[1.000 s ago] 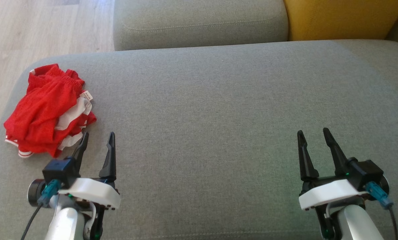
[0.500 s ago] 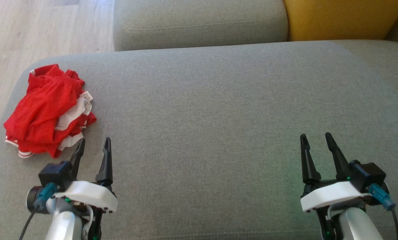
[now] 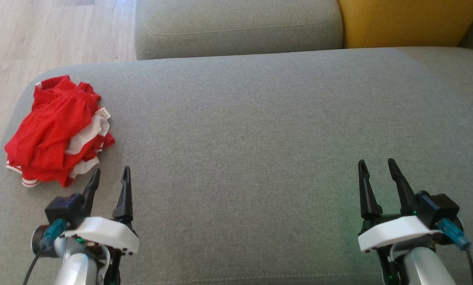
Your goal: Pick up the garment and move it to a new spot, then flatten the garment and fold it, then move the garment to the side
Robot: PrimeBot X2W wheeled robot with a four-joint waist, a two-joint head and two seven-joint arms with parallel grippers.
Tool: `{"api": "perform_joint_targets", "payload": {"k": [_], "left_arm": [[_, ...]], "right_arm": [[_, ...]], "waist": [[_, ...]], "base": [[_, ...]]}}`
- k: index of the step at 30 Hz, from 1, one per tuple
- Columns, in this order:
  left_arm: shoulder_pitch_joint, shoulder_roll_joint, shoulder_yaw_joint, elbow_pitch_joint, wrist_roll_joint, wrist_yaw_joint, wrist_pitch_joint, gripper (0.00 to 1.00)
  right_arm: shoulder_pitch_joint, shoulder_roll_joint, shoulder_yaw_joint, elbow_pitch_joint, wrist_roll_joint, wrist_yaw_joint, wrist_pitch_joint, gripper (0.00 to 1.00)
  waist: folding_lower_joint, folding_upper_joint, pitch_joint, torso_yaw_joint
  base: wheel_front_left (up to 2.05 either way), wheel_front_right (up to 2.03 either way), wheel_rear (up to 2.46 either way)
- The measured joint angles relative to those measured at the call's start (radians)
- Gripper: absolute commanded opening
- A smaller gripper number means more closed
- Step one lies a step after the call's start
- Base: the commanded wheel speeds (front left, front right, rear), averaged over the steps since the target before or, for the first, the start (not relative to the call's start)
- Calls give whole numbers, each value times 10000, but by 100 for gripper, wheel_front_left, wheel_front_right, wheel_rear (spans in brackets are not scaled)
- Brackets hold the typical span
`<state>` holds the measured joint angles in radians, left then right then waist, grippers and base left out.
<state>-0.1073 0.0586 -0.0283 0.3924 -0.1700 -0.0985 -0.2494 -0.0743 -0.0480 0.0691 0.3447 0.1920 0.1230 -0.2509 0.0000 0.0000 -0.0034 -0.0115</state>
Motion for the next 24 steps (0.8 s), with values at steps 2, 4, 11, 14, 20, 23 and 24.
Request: {"api": "perform_joint_targets", "payload": {"k": [2, 4, 11, 14, 20, 23, 24], "left_arm": [[0, 0, 38, 17, 2, -17, 0, 100], [0, -6, 50, 19, 2, -27, 0, 100], [0, -23, 71, 46, 15, -79, 0, 100], [0, -29, 77, 61, 42, -81, 0, 100], [-3, -36, 84, 65, 240, -84, 0, 100], [-6, -38, 82, 63, 284, -82, 0, 100], [-8, -42, 81, 59, 334, -82, 0, 100]], "right_arm": [[0, 0, -2, -12, 0, 0, 0, 100], [0, 0, -2, -38, -2, 0, 0, 100], [0, 0, -17, -88, -19, 0, 0, 100], [0, 0, -48, -90, -79, 0, 0, 100], [2, 0, -90, -136, -205, 0, 0, 100], [2, 0, -86, -247, -199, 0, 0, 100], [3, 0, -82, -337, -188, 0, 0, 100]], "waist": [[0, 0, 2, 0], [0, 0, 3, -2], [0, 0, 6, -3], [0, 0, 2, 6], [0, 0, -17, 129], [0, 0, -26, 236], [0, 0, -34, 382]], "base": [[0, 0, 0], [0, 0, 0], [0, 0, 0], [0, 0, 0], [0, 0, 0], [0, 0, 0], [0, 0, 0]]}}
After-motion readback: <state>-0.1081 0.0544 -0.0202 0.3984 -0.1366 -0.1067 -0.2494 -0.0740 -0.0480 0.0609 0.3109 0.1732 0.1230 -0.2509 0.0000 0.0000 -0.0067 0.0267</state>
